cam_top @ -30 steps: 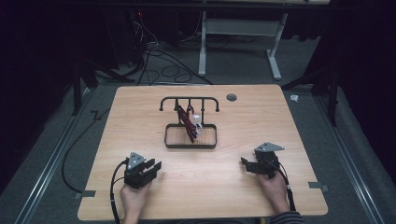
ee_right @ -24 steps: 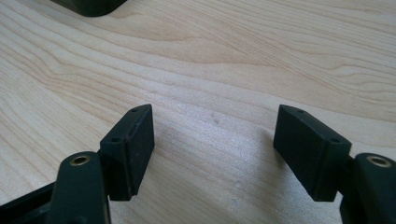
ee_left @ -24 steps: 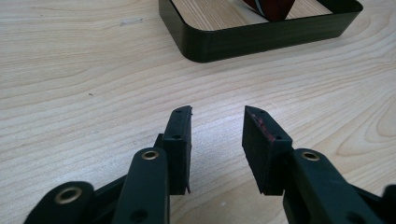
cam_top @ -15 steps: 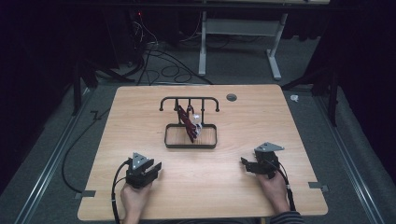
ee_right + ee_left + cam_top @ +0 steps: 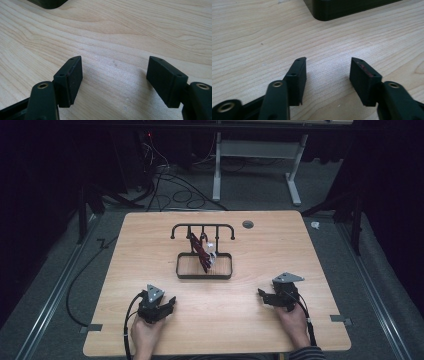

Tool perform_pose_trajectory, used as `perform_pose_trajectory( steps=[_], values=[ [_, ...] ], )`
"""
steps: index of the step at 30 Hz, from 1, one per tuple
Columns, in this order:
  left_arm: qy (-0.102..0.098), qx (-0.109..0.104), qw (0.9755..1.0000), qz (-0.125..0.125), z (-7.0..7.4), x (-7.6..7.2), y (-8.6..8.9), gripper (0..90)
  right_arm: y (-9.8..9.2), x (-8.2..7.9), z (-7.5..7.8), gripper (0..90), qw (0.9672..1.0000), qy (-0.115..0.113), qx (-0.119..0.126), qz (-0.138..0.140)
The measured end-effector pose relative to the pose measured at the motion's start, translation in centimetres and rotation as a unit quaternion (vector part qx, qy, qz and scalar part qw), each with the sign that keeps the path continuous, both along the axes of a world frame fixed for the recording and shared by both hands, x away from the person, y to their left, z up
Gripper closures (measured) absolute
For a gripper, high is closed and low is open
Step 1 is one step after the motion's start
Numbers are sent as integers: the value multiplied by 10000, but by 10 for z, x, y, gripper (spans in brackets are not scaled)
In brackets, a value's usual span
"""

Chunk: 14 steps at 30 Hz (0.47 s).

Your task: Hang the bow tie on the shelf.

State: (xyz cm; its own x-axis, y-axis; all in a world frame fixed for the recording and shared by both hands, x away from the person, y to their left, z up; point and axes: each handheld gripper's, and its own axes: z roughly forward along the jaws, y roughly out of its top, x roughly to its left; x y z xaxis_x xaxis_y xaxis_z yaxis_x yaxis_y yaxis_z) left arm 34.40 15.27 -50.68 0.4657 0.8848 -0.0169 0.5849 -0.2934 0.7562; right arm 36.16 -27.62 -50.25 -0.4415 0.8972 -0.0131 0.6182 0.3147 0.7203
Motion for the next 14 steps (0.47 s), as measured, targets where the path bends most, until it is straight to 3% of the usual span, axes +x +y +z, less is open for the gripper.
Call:
perform_pose_trajectory(
  steps=[7, 14],
  values=[
    [31, -22, 10000, -55, 0, -1, -1, 387, 0, 0, 0, 303, 10000, 0, 1, -1],
    [67, -103, 9999, -46, 0, -1, 1, 379, 0, 0, 0, 303, 10000, 0, 0, 0]
  ],
)
